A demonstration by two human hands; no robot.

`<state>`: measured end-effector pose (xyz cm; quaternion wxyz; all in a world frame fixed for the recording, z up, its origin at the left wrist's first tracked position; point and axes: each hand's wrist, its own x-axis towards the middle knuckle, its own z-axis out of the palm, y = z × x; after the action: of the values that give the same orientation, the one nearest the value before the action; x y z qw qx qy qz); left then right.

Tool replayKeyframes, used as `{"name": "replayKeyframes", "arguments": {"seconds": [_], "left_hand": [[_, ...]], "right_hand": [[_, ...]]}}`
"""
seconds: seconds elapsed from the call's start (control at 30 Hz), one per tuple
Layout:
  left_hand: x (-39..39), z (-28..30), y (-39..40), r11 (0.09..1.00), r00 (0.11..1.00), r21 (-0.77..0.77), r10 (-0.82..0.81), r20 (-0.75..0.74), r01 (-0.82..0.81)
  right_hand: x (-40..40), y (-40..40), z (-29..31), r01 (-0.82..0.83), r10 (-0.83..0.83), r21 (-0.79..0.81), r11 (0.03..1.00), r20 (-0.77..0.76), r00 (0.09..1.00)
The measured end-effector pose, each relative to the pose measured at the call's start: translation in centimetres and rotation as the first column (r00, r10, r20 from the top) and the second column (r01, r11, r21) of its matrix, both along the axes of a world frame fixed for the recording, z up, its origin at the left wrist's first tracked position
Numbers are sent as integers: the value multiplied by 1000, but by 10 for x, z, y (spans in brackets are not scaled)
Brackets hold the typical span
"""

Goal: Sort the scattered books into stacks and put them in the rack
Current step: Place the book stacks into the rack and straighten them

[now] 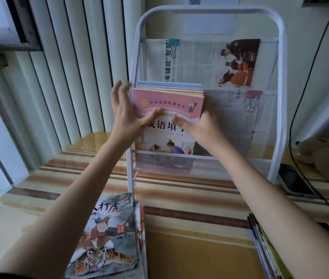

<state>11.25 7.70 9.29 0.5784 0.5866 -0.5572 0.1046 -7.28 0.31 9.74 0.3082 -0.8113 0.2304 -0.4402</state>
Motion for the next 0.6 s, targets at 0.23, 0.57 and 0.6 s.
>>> {"name": "replayKeyframes", "arguments": {"seconds": [0.23,0.57,0.6], "left_hand": [[-23,44,0,970,829,-69,234,509,-231],[-38,48,-11,897,750,-136,429,504,-421],[-37,48,-9,902,745,-95,403,532,-420]], "right_hand": [[7,-9,28,168,-174,-341,925,12,985],[5,1,36,382,-509,-587,713,-59,859],[4,2,40,376,-527,-600,706,-89,845]]}}
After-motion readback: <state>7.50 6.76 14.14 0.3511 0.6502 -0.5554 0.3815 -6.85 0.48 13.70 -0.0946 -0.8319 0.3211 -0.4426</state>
